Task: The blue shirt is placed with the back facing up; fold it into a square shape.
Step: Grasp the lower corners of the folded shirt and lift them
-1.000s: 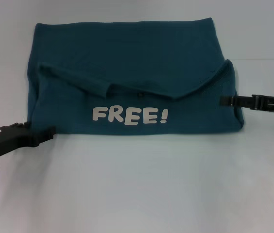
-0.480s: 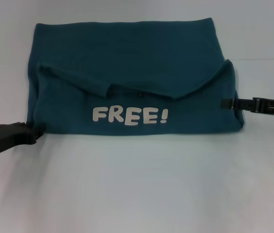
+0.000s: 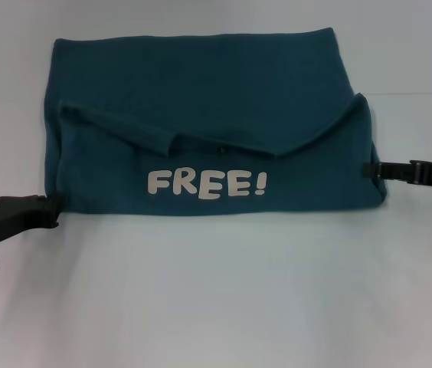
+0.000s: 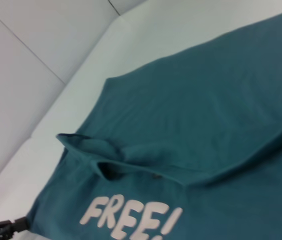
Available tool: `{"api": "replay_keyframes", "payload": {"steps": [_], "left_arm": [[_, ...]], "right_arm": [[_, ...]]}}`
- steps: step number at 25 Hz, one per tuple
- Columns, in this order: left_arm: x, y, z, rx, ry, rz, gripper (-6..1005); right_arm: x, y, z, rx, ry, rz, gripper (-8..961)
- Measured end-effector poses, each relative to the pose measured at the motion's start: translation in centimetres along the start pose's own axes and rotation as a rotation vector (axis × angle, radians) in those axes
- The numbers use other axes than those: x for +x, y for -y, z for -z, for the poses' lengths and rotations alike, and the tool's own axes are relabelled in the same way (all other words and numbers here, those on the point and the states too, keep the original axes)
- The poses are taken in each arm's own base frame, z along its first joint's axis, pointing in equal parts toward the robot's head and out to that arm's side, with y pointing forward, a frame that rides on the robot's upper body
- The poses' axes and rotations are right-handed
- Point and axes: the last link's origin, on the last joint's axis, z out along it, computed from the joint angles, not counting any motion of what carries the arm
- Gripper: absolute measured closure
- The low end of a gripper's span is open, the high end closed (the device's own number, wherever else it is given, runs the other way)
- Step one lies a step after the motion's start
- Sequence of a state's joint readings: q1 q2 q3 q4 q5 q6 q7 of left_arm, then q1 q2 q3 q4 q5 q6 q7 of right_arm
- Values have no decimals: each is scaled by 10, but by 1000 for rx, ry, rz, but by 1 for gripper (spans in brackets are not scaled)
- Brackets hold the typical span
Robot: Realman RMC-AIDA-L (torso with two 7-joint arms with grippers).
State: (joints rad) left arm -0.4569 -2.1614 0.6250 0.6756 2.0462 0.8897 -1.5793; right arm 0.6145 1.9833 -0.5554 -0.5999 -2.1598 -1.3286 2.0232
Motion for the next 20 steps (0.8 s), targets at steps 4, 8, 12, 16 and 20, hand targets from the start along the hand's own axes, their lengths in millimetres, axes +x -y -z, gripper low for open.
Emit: {"api": "replay_keyframes", "payload": {"steps": [4, 8, 12, 16, 20], "left_arm": [[1, -1, 0, -6, -1, -1, 969], [1, -1, 0, -9, -1, 0, 1001], [1, -2, 0, -11, -1, 1, 1000], [2, -2, -1, -14, -1, 1, 1000], [3, -3, -2, -15, -3, 1, 1000]], "right_arm": [[0, 7, 7, 30, -10, -2, 371], [4, 18, 9, 102, -33, -18, 401], [7, 23, 6, 145, -34, -21, 407], [10, 24, -2, 174, -34, -19, 410], [13, 21, -13, 184, -38, -7, 422]]}}
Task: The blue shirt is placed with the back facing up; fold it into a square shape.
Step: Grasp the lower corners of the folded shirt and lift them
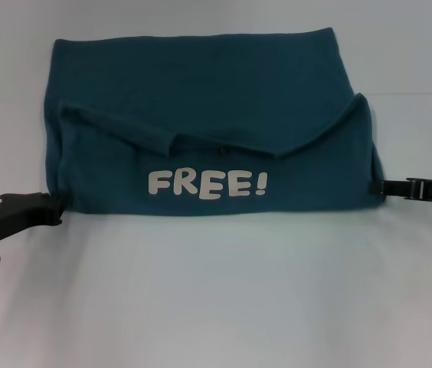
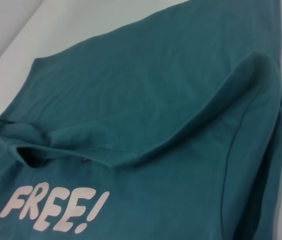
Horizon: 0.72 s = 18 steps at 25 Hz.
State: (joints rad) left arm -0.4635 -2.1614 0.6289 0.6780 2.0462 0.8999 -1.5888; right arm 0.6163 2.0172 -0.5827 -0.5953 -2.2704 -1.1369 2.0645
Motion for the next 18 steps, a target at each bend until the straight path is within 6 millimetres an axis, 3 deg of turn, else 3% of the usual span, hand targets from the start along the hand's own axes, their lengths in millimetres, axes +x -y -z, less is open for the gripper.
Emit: {"api": "replay_keyframes", "payload": {"steps": [18], "left_arm": [[2, 0, -1, 0, -2, -3, 1001]], "right_arm": [[4, -13, -28, 20, -15, 5, 477]]}}
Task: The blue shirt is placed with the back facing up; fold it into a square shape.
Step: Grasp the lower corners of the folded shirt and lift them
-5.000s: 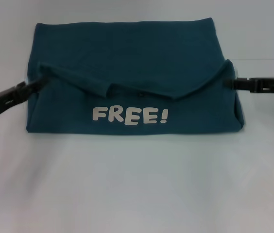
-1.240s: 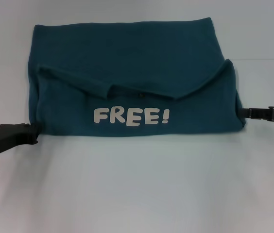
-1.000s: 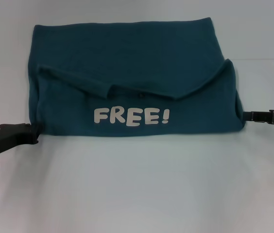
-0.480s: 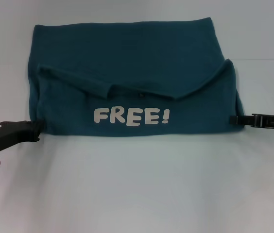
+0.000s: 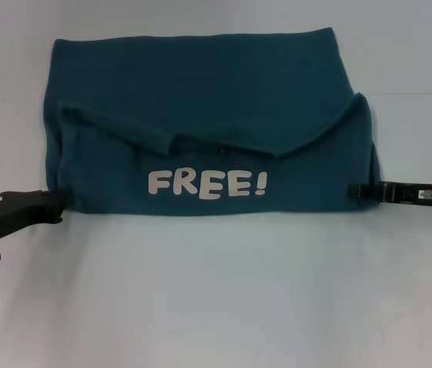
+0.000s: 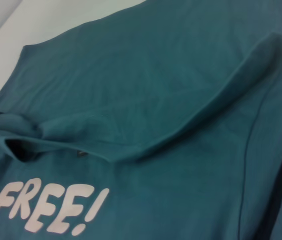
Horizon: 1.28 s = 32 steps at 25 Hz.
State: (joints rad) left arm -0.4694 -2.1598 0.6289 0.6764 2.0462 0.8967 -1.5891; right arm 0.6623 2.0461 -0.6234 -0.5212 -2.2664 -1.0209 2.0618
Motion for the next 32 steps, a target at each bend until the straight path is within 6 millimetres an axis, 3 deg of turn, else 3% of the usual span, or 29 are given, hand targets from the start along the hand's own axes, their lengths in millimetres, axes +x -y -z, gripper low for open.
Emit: {"api": "replay_keyframes", "payload": {"steps": [6, 17, 21, 32], "left_arm": [[0, 0, 0, -3, -1, -1, 1000], [0, -2, -1, -7, 1, -1, 1000], [-1, -2, 3, -18, -2, 18, 1001], [-2, 2, 46, -109, -23, 94, 1001]], "right_arm": [[1, 0, 7, -41, 24, -7, 495], [8, 6, 12, -34, 25, -2, 924], [11, 9, 17, -43, 42, -1, 927], [13, 22, 51, -85, 98, 34, 928]]}}
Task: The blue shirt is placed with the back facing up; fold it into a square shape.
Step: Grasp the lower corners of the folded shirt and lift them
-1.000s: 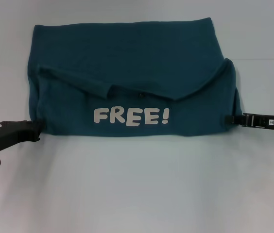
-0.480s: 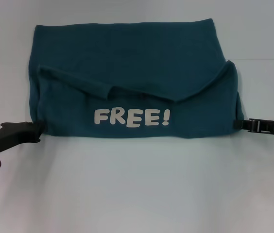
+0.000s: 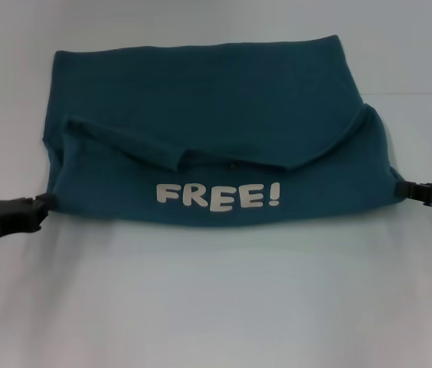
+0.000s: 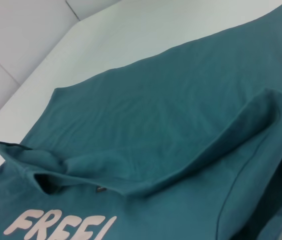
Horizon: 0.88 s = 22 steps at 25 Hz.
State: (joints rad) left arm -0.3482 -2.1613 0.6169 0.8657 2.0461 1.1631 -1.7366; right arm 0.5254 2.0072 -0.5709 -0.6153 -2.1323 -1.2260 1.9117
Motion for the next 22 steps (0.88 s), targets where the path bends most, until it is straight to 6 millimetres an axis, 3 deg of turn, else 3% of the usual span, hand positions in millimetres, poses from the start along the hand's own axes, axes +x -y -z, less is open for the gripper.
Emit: {"api": "replay_keyframes", "payload": {"steps": [10, 22], "left_arm": [[-13, -10, 29, -127, 11, 81, 1000], [-30, -25, 68, -283, 57, 150, 1000]], "right_arm": [[15, -8, 36, -101, -43, 44, 928], [63, -21, 82, -231, -121, 74, 929]]}}
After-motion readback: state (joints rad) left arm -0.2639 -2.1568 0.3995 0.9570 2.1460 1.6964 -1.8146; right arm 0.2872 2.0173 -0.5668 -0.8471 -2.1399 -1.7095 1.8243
